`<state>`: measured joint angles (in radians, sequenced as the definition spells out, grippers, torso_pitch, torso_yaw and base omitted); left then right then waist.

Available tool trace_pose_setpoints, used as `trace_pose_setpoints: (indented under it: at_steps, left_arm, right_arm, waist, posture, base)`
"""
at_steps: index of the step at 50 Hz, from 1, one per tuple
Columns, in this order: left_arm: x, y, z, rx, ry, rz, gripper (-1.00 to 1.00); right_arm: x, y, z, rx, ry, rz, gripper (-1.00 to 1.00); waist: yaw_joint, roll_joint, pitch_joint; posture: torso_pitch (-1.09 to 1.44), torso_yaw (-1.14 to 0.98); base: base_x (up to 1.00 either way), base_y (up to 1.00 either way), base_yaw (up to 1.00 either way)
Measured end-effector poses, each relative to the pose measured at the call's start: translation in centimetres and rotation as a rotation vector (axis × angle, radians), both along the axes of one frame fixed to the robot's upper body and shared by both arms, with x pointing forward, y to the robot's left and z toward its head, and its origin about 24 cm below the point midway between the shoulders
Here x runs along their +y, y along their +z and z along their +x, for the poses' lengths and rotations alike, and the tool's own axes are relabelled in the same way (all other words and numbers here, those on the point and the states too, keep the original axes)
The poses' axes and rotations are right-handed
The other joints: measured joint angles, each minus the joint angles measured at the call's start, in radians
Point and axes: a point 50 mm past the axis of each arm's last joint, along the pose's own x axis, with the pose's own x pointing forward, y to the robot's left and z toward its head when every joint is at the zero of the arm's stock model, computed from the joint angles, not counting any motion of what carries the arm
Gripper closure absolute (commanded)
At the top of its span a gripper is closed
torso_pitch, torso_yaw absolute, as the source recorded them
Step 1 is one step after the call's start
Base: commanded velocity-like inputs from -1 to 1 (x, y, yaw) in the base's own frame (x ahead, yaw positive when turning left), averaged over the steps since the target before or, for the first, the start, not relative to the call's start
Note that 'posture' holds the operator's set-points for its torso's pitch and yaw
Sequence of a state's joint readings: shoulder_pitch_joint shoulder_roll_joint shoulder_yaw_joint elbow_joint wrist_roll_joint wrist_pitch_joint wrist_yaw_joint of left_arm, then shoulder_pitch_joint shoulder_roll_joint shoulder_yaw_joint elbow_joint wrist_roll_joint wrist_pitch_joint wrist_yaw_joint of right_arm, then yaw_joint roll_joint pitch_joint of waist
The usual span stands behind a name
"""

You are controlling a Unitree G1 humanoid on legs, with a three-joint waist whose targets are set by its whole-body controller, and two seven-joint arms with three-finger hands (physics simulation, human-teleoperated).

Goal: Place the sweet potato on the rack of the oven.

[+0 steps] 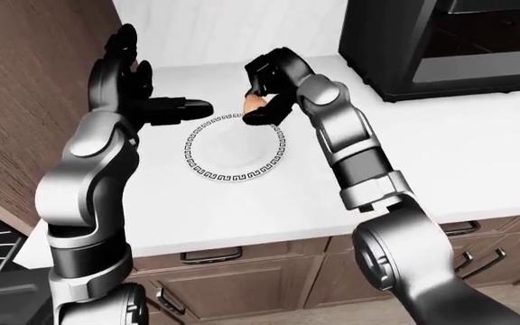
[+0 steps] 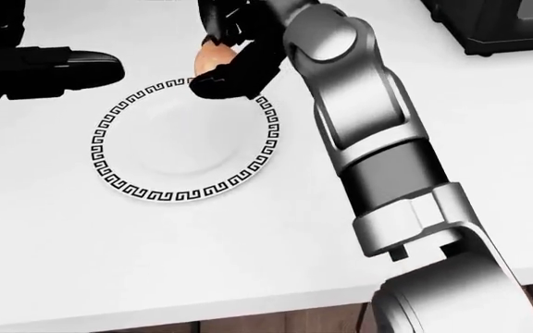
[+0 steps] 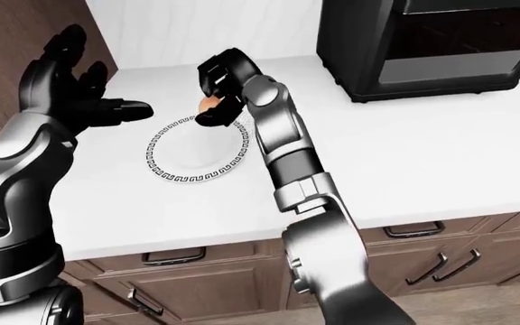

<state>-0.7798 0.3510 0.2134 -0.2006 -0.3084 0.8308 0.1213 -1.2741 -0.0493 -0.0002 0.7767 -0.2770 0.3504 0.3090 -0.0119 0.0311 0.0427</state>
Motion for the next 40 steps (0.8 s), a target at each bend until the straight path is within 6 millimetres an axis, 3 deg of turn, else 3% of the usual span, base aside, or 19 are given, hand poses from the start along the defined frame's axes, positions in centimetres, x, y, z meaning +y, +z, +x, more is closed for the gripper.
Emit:
trace_pose_setpoints:
  at_steps: [31,34,40]
  left_arm:
    - [0.0,-0.1,0.1,0.002,0.004,0.002,-1.0]
    - [0.1,-0.4,0.1,0.017,0.004,0.001,-1.0]
    - [0.1,0.1,0.0,-0.005,0.006,0.002,-1.0]
  right_arm:
    - [-3.9,4.2,-0.4,-0.025,-0.164,0.116,1.0]
    - [-3.8,3.7,-0.3,-0.014,-0.166,0.12,1.0]
    - [-3.7,3.7,-0.3,-0.009,-0.165,0.122,1.0]
  waist:
    - [0.003,-0.008,0.005]
    - [0.006,-0.006,-0.019]
    - [0.005,-0.003,-0.023]
  posture:
    - [0.0,0.0]
    - [0.0,0.0]
    - [0.0,0.0]
  base:
    - [0.0,0.0,0.0]
    - [-0.12,0.0,0.0]
    - [-0.11,0.0,0.0]
